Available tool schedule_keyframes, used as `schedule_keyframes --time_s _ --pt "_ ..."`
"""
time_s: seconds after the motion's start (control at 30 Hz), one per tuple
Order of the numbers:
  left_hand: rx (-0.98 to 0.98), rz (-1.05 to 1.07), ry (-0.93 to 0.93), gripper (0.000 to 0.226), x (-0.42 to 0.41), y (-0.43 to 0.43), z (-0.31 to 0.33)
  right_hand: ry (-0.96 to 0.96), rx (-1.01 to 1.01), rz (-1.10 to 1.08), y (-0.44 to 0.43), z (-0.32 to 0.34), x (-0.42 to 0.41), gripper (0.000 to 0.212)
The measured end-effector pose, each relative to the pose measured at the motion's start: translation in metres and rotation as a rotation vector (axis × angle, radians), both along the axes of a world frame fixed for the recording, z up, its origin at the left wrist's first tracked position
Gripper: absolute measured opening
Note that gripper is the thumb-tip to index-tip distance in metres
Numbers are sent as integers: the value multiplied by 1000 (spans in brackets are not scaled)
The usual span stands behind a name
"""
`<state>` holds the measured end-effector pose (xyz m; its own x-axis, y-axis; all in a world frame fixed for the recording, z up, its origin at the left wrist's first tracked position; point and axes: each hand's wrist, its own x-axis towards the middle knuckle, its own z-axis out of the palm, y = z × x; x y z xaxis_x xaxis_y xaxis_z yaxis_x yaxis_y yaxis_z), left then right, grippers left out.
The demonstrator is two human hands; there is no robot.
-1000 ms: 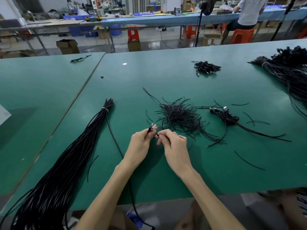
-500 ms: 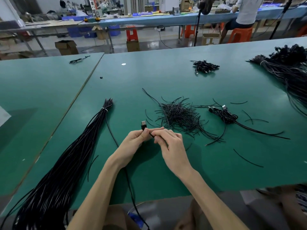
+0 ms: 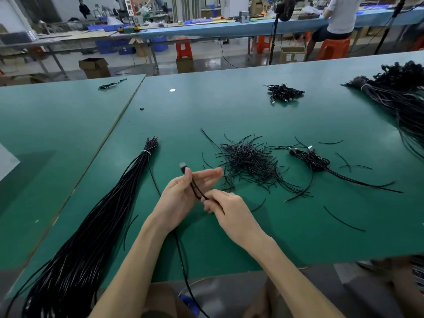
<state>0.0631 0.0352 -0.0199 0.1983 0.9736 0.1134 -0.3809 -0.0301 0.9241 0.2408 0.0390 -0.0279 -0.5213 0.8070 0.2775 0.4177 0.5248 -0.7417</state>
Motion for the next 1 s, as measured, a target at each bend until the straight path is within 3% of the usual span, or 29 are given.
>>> schedule_keyframes --time_s 0.23,0.37,0.47,0.53,0.73,0.8,0.9,0.93,1.0 --pt "-111 162 -618 56 -4 -5 13 -1 24 4 1 0 0 20" --pt "-157 211 -664 48 -7 -8 15 25 -28 -30 1 2 1 19" --pt "-188 16 -650 49 -9 -11 14 -14 -20 -69 2 3 2 19" --pt "-154 -15 -458 48 -10 -12 10 -55 20 -68 2 3 1 20" --pt "-33 355 193 49 2 -14 5 -146 105 -71 1 2 0 20" --pt "95 395 508 48 13 -15 6 -204 129 -67 1 2 -1 19" --pt "383 327 1188 39 20 -17 3 -207 95 -75 3 2 0 15" --pt "455 305 1336 35 21 -18 3 -208 84 -88 3 2 1 17" --pt "566 292 1437 30 18 -21 6 -184 48 -116 5 2 3 21"
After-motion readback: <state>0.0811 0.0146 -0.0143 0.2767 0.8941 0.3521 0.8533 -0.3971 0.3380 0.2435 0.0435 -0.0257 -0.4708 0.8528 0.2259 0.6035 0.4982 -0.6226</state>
